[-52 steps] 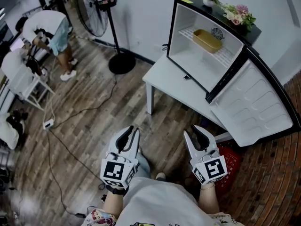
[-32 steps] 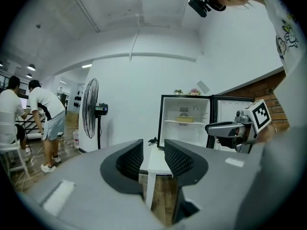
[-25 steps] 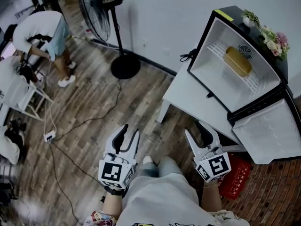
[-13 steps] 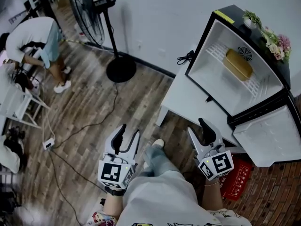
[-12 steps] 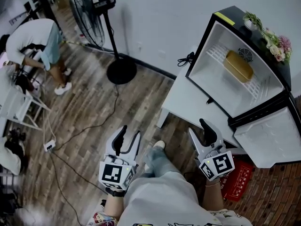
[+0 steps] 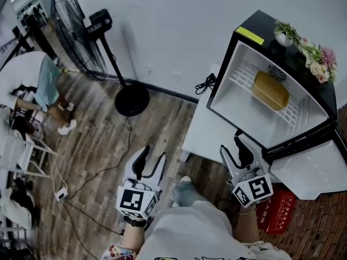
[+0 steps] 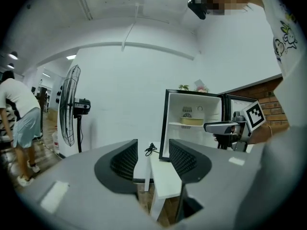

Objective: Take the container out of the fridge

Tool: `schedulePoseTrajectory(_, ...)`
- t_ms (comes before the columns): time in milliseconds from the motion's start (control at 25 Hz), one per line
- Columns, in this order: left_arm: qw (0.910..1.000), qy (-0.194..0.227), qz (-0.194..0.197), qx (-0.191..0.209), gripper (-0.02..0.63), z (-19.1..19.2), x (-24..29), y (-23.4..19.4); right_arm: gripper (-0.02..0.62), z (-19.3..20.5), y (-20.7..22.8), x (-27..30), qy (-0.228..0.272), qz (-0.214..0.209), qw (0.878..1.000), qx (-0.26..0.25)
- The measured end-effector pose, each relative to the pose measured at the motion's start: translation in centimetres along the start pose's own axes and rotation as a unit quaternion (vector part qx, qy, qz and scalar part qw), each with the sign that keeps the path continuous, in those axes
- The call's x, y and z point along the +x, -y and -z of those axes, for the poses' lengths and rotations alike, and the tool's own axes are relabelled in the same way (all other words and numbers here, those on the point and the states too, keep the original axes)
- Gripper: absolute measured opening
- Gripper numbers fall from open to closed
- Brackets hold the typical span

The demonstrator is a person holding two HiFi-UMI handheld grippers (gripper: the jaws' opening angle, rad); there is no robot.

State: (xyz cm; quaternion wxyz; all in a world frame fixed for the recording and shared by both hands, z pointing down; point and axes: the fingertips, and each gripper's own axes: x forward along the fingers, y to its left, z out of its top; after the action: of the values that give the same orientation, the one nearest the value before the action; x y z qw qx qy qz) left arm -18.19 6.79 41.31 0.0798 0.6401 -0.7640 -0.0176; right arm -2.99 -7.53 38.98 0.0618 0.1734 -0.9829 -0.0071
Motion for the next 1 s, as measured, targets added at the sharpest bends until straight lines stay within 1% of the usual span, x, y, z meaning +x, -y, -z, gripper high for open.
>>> schedulePoseTrajectory(120,0.9998,-0.002,0.021,0.006,0.199,-1.2,2.9,-0.2,0.202,-0.9,2.0,1.0,0.004,0.019,1.0,0.001)
schedulePoseTrajectory(280,0.9983,-0.003,0.056,0.012,0.207,-2.5,6.5,0.6,0.204,-1.9,5.1,1.1,0.011,0.055,0.998,-0.004)
schedulePoseTrajectory(600,0.9944,0.007,0.102,0.028,0.209,-3.7,11.0,1.8,0.204,-2.6,8.8,0.4,0.022,0.107,0.994,-0.008)
schedulePoseTrajectory(800,0.9872,0.005,0.155,0.037,0.209,-4.0,14.1,4.8,0.204,-2.7,11.1,-2.0,0.032,0.153,0.988,-0.002)
schedulePoseTrajectory(1000,0.9757,0.002,0.214,0.048,0.209,-4.1,16.9,8.6,0.204,-2.8,12.8,-4.4,0.041,0.195,0.98,0.0)
